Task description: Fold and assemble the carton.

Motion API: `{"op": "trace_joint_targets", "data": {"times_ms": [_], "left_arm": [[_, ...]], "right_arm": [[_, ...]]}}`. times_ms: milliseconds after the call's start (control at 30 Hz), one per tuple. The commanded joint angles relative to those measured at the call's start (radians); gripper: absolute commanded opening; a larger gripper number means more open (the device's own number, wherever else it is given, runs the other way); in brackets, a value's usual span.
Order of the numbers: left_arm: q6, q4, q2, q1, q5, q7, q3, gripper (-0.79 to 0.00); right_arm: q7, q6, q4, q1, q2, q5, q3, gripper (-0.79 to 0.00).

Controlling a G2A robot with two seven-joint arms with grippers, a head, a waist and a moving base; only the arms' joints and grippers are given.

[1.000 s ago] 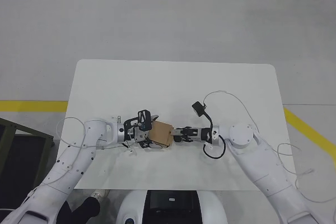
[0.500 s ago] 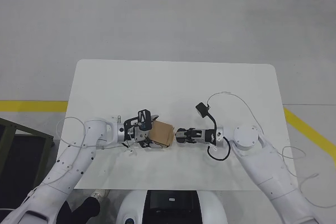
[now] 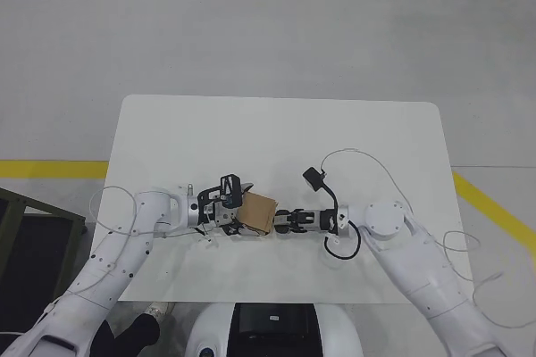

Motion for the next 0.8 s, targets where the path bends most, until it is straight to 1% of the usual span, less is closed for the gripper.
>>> {"op": "trace_joint_targets", "data": {"times_ms": [0, 267, 600, 633, 667, 733, 767], "left_arm": [[0.0, 0.0, 0.0, 0.0, 0.0, 0.001, 0.0, 0.0], [-0.003, -0.002, 0.0, 0.0, 0.002, 0.003, 0.001, 0.0], [-0.004, -0.002, 0.0, 0.001, -0.003, 0.0, 0.0, 0.0], [-0.003, -0.002, 0.001, 0.001, -0.003, 0.0, 0.0, 0.0], [-0.004, -0.001, 0.001, 0.002, -0.005, 0.001, -0.002, 0.0], [-0.011, 0.0, 0.003, 0.004, -0.011, 0.006, -0.01, 0.0], [-0.008, -0.003, 0.005, 0.006, -0.009, 0.007, -0.017, 0.0]], "right_arm": [[0.0, -0.002, 0.003, 0.006, -0.003, 0.005, -0.007, -0.785], [-0.009, -0.01, 0.017, 0.02, -0.01, 0.02, -0.022, -0.785], [-0.011, -0.012, 0.02, 0.02, -0.009, 0.017, -0.02, -0.785], [-0.009, -0.011, 0.019, 0.019, -0.008, 0.017, -0.018, -0.739], [-0.008, -0.01, 0.018, 0.018, -0.007, 0.016, -0.014, -0.662], [-0.008, -0.009, 0.013, 0.014, -0.004, 0.018, -0.003, -0.462], [-0.008, -0.009, 0.01, 0.011, -0.002, 0.018, 0.003, -0.317]]}}
